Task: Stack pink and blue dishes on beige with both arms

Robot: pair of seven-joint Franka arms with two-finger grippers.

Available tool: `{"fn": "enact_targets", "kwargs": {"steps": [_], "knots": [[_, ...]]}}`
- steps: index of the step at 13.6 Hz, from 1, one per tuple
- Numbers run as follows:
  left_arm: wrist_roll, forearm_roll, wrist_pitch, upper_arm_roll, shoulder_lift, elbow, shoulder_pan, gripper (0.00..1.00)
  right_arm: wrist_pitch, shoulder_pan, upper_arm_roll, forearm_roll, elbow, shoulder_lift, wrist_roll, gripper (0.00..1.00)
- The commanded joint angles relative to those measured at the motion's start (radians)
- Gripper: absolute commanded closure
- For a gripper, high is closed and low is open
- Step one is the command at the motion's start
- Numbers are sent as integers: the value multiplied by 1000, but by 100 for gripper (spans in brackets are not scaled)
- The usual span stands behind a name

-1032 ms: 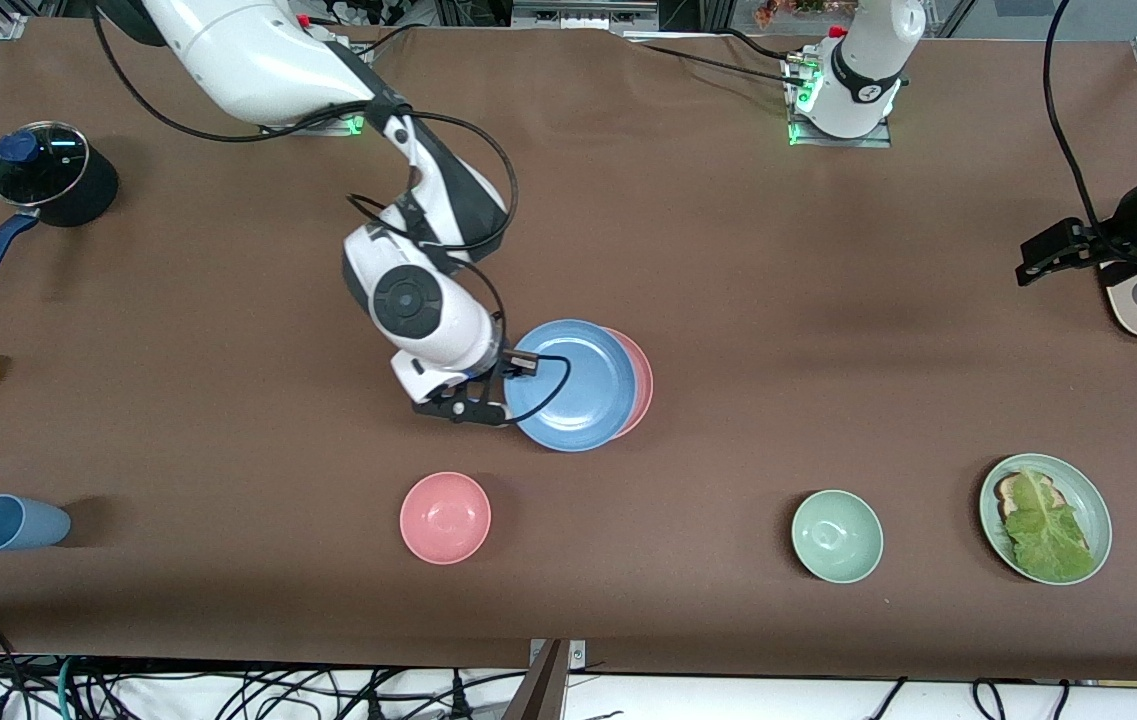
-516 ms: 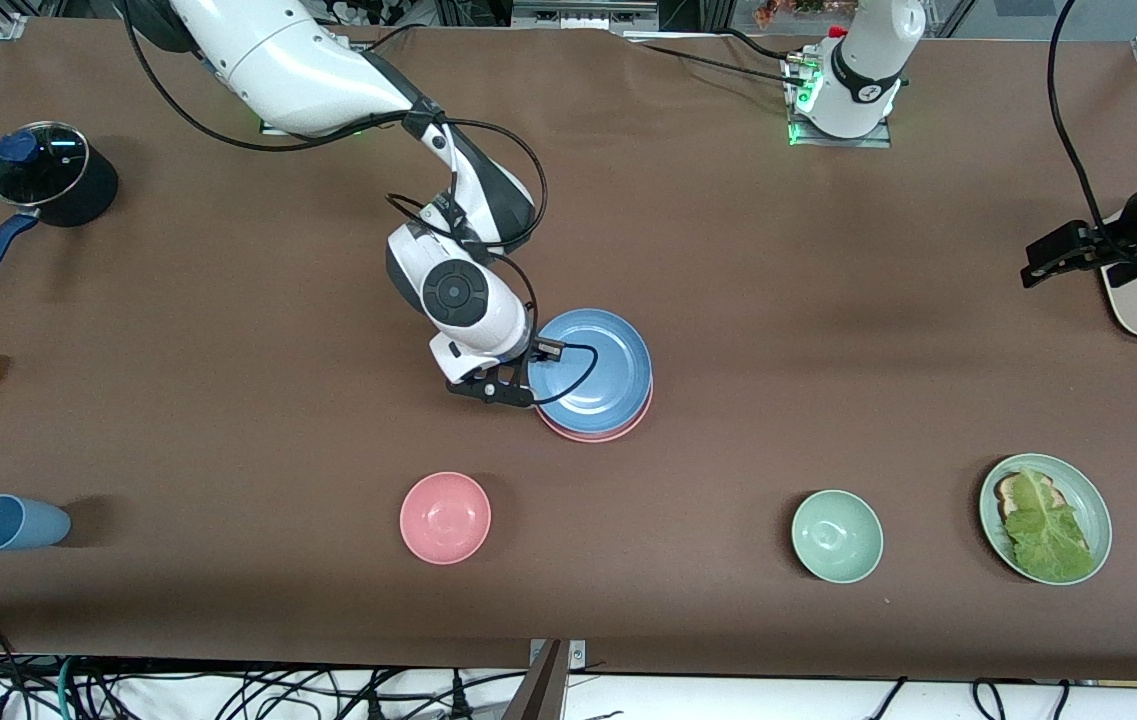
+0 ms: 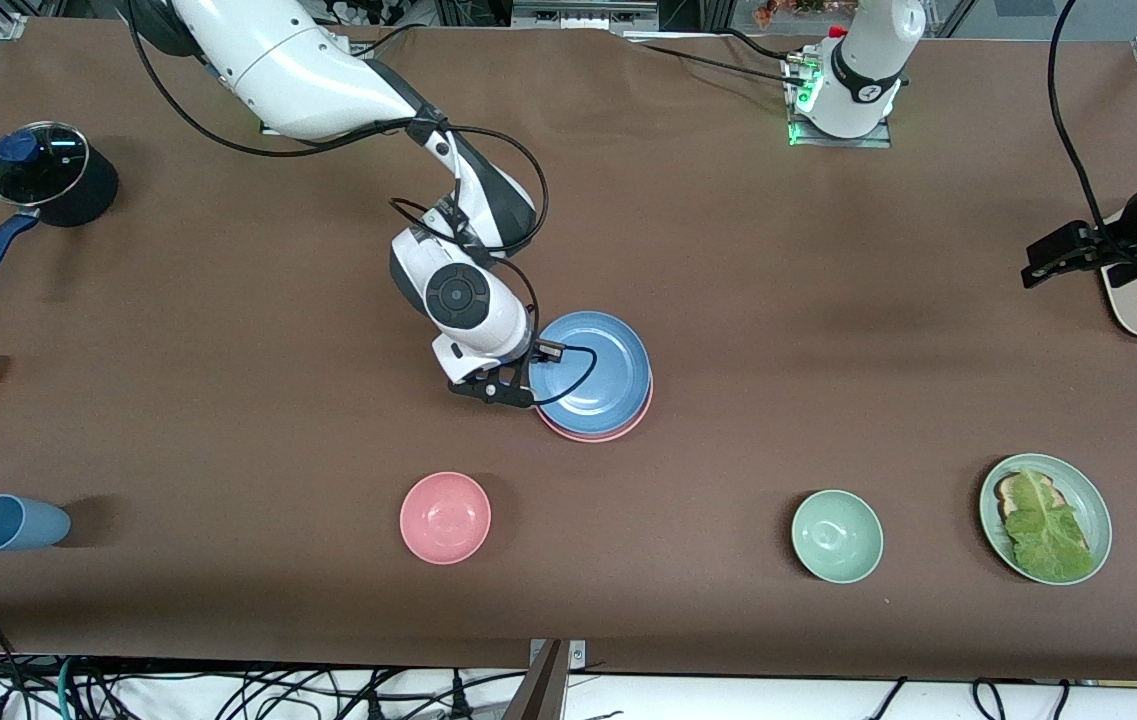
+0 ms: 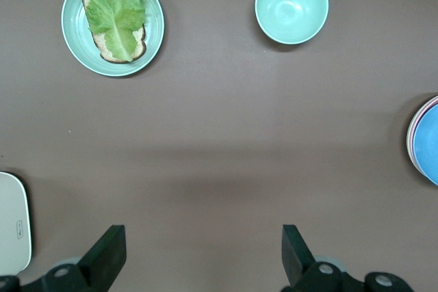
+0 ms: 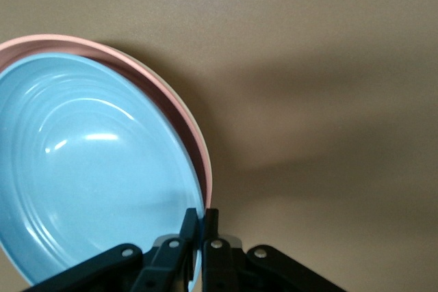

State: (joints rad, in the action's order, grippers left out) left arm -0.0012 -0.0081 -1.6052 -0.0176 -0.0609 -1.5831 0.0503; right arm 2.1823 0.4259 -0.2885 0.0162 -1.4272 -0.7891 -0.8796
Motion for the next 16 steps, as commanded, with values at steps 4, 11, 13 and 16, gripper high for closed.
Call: {"fn": "enact_targets", "kwargs": {"steps": [4, 11, 13, 16], "knots": [[20, 16, 14, -1, -16, 34, 0, 0, -6, -44, 2, -5, 27, 45, -6, 0], [20, 25, 14, 4, -14, 37, 3, 0, -131, -195, 74, 71, 28, 211, 257, 0], [18, 25, 11, 1, -16, 37, -3, 0, -234, -275, 86, 64, 25, 266, 477, 0], [20, 25, 11, -1, -16, 37, -3, 0, -292, -303, 129, 62, -13, 353, 547, 0]]}}
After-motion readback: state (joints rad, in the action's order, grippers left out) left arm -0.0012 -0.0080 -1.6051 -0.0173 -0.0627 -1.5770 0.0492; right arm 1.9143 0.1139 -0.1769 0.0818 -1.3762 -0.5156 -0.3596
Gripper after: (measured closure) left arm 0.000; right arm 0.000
